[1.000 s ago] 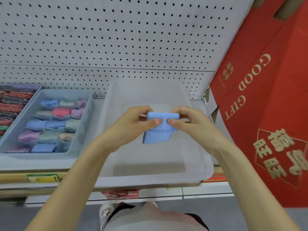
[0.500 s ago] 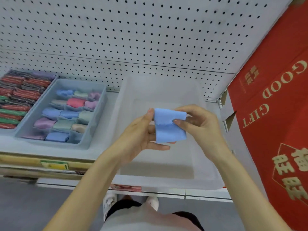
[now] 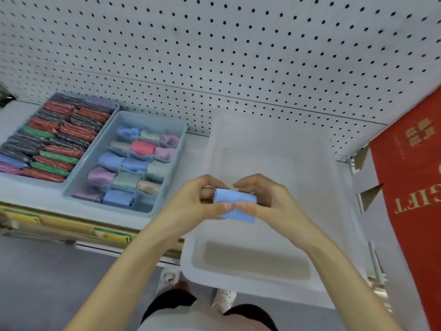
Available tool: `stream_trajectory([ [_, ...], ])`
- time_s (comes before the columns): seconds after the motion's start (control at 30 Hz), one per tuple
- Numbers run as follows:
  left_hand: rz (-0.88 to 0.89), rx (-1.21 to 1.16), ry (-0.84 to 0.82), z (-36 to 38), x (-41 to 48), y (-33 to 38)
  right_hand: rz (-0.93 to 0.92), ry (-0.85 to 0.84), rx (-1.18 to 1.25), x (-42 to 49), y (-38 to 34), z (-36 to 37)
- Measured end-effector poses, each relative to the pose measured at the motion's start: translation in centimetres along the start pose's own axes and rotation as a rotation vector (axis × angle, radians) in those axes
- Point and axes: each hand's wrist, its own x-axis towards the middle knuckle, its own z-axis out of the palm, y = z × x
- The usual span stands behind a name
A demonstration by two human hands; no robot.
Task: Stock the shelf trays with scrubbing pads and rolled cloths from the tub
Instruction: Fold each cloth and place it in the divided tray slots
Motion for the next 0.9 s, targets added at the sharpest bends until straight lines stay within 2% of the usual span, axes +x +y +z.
stream_trajectory([
  [0.17, -0.041, -0.07, 0.117, -6.2, -0.3, -2.1, 0.061, -0.108, -0.008, 4.5, -1.3, 4.6],
  [0.27, -0.003, -0.02, 0.223, -10.6, -0.6, -3.4, 0.089, -0.189, -0.057, 7.5, -2.1, 8.7],
  [0.47, 0.094, 0.072, 0.195, -19.8, 0.3, -5.0, 0.098, -0.213, -0.276, 12.8, -2.5, 15.7],
  [0.53, 0.157, 0.169, 0.296, -23.2, 0.8, -6.0, 0.114, -0.099, -0.457, 13.6, -2.2, 17.1],
  [0.63, 0.282, 0.52, 0.452, -27.8, 1.2, -8.2, 0.138, 0.022, -0.794, 14.0, -1.6, 19.5],
  [0.73, 0.315, 0.747, 0.394, -29.7, 2.2, -10.7, 0.035, 0.005, -1.053, 13.7, -0.3, 21.3],
  [0.8, 0.324, 0.752, 0.323, -30.3, 2.8, -11.9, 0.03, -0.022, -1.153, 13.8, 0.5, 21.9],
  [0.9, 0.38, 0.715, 0.323, -30.7, 3.0, -13.2, 0.026, -0.004, -1.255, 14.1, 1.8, 22.6],
])
